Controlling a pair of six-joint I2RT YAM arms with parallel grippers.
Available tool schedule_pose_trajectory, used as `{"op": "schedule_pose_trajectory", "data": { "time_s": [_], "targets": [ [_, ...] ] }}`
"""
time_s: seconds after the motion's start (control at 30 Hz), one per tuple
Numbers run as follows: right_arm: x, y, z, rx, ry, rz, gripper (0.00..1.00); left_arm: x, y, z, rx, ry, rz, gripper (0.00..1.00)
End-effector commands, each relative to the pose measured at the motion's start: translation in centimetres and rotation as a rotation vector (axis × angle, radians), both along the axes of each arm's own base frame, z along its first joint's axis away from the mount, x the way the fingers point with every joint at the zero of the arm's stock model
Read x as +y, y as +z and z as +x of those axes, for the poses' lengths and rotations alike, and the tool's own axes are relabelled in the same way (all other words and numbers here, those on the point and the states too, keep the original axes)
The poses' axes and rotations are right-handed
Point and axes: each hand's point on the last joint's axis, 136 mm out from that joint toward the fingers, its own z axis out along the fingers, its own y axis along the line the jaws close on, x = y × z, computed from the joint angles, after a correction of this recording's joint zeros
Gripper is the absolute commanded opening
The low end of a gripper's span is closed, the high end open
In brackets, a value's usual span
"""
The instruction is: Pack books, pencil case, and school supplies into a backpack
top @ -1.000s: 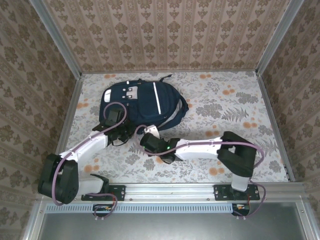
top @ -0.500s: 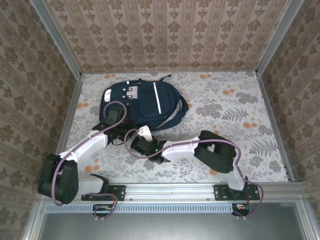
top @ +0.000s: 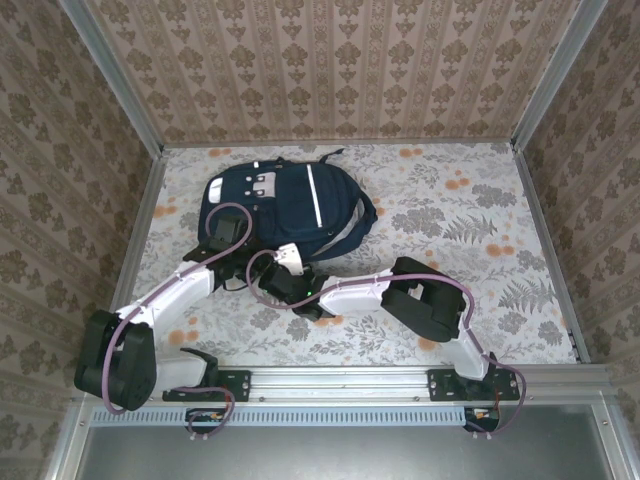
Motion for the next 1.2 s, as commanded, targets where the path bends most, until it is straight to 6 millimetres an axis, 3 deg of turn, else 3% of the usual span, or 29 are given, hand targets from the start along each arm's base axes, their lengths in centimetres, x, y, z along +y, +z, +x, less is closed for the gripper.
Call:
{"op": "schedule_pose_trajectory", "data": {
  "time_s": [0.0, 0.3, 0.47, 0.6, 0.73, 0.87, 1.17],
  "targets": [
    [-1.5, 1.9, -0.1, -0.022, -0.033, 0.021, 0.0, 0.1, 1.8, 0.7, -0.056, -0.015, -0.007, 0.0],
    [-5.0, 1.5, -0.9, 0.022, -0.065, 0.01, 0.0, 2.5, 1.9, 0.9, -0.064, 0.031, 0.012, 0.0],
    [-6.1, 1.3, -1.2, 0.039, -0.071, 0.013, 0.0, 2.3, 2.5, 1.2, -0.086, 0.028, -0.015, 0.0],
    [-4.7, 2.0, -1.7, 0.053, -0.008, 0.08, 0.0, 1.4, 3.5, 1.8, -0.111, 0.012, -0.05, 0.0],
    [-2.9, 3.5, -1.9, 0.051, 0.047, 0.203, 0.25, 0.5, 4.3, 2.2, -0.126, -0.006, -0.064, 0.0],
    [-1.5, 4.2, -1.9, 0.043, 0.077, 0.239, 0.36, -0.4, 4.8, 2.5, -0.137, -0.016, -0.089, 0.0],
    [0.3, 4.4, -0.1, -0.014, 0.054, 0.199, 0.37, -1.3, 5.9, 2.9, -0.148, -0.032, -0.107, 0.0]
  ]
}}
